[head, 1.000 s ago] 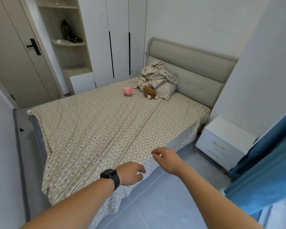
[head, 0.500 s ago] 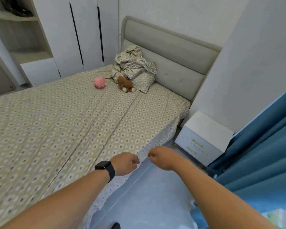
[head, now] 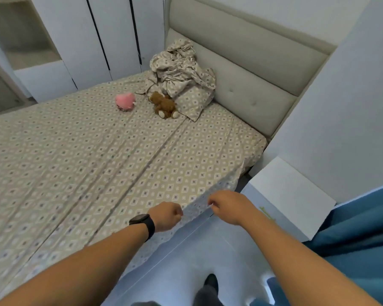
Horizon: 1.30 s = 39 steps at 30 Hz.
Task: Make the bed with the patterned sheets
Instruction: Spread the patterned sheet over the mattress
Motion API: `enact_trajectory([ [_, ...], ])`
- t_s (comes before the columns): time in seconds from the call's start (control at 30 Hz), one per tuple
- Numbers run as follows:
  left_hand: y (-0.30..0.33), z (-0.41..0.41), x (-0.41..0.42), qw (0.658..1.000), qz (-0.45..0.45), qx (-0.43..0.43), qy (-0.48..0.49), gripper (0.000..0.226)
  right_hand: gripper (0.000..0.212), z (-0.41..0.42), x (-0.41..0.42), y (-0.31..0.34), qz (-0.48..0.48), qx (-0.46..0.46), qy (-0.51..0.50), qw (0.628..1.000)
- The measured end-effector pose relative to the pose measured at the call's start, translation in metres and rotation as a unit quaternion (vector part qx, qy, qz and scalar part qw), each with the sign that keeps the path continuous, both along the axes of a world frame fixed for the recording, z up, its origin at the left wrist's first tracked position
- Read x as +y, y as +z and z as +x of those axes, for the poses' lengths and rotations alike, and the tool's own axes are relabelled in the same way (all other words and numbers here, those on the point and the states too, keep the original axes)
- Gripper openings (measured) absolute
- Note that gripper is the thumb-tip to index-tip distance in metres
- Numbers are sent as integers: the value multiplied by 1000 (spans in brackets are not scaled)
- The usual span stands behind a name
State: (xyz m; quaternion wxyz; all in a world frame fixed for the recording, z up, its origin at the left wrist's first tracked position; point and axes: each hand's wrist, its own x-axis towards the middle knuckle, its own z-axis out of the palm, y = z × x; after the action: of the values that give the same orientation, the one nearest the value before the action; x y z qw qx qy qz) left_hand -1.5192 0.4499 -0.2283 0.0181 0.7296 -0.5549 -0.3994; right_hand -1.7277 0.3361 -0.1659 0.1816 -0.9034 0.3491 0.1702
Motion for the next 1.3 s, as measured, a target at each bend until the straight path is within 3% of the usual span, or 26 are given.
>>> enact_trajectory([
  [0.13,-12,-4,-62,993,7,24,115,31,32,13,-94,-11,11,42,104,994],
  [0.47,-80,34,-177,959,35,25,280,26,30,99,-253,-104,4,87,217,972],
  [0.8,-275,21,-279,953,146,10,265,33,22,127,-405,-305,-10,201,327,923],
  [1.0,-392,-1,-306,943,195,-1,270,55,36,145,-420,-441,26,236,402,884],
  [1.07,-409,-7,-314,943,197,-13,268,52,25,131,-418,-467,11,208,406,890],
  [1.17,-423,-6,-322,945,199,-55,255,26,13,117,-422,-489,2,162,437,885],
  [1.3,-420,-4,-323,956,201,-48,207,20,22,108,-434,-490,30,128,485,865],
])
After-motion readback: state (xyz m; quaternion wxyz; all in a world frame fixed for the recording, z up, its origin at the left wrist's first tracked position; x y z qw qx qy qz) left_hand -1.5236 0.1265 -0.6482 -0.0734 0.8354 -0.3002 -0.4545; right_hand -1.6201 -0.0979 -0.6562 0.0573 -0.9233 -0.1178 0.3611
